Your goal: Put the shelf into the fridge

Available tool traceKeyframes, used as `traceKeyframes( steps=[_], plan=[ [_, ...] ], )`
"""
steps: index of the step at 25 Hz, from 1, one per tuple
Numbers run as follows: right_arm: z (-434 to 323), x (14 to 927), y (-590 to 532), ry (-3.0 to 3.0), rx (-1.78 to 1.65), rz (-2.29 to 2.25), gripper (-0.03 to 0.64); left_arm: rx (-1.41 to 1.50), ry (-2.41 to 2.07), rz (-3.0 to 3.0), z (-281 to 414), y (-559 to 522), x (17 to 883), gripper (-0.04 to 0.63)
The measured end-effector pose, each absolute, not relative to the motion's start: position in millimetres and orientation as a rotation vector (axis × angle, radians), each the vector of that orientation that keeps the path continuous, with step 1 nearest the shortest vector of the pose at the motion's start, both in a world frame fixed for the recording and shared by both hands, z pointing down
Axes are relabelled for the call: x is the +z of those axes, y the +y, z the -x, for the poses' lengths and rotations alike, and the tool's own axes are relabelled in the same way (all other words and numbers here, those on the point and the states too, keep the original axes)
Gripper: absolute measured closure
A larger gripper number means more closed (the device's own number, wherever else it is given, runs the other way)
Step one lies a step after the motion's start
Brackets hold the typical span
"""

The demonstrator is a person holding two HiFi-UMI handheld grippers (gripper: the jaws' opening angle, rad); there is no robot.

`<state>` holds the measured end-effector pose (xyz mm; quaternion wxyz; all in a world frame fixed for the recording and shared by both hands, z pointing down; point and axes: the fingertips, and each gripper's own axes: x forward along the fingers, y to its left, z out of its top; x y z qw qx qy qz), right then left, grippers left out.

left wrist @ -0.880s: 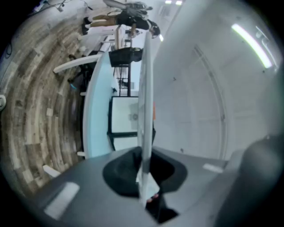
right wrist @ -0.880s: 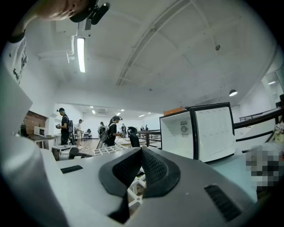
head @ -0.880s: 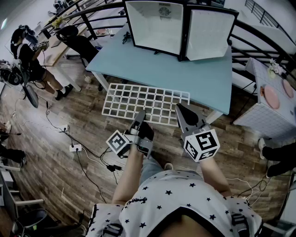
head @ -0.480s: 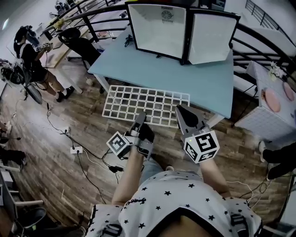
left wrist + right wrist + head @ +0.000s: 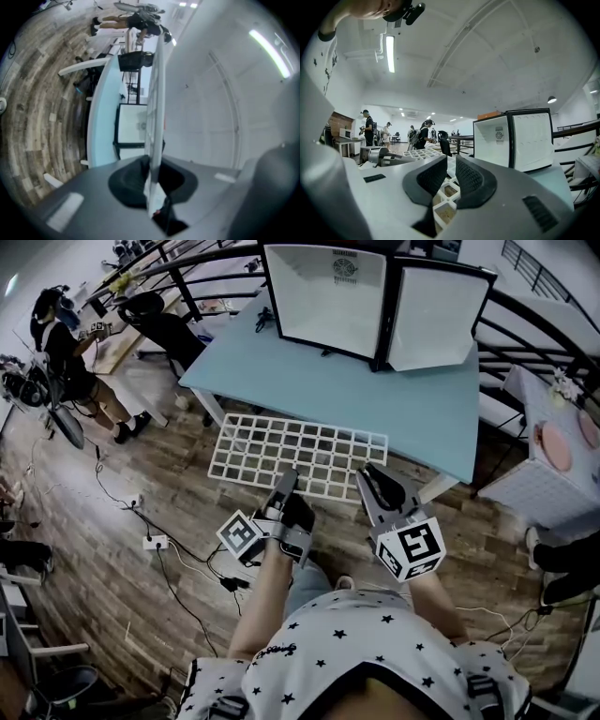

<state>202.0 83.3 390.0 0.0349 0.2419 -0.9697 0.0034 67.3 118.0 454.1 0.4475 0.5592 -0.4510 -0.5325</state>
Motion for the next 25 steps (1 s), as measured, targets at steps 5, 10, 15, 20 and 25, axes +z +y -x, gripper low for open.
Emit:
traceKeyframes(
  steps=[5,10,15,20,25],
  plan=[
    [-202.9,394.7,79.6,-2.973,0.024,-0.778,0.479,-1.318,-1.102,-1.387,-54.1,107.9,453.2,0.560],
    [-189.5,397.5,73.4,-2.944,-0.013,-0.759,0.387,-1.346,-1.081,-1.384,-25.1,91.8,451.0,0.560],
    [-168.4,407.6,62.2,-2.887,-0.021,-0.760,0.358,-1.338,-1.061,-1.405,2.5,72.0,443.0,0.560],
    [-135.2,420.9,45.5,-2.842,-0.033,-0.789,0.345,-1.312,-1.024,-1.438,28.5,51.8,435.9,0.560],
    [-102.8,421.5,26.8,-2.818,-0.054,-0.856,0.341,-1.278,-1.010,-1.456,57.7,32.9,431.5,0.561]
  ],
)
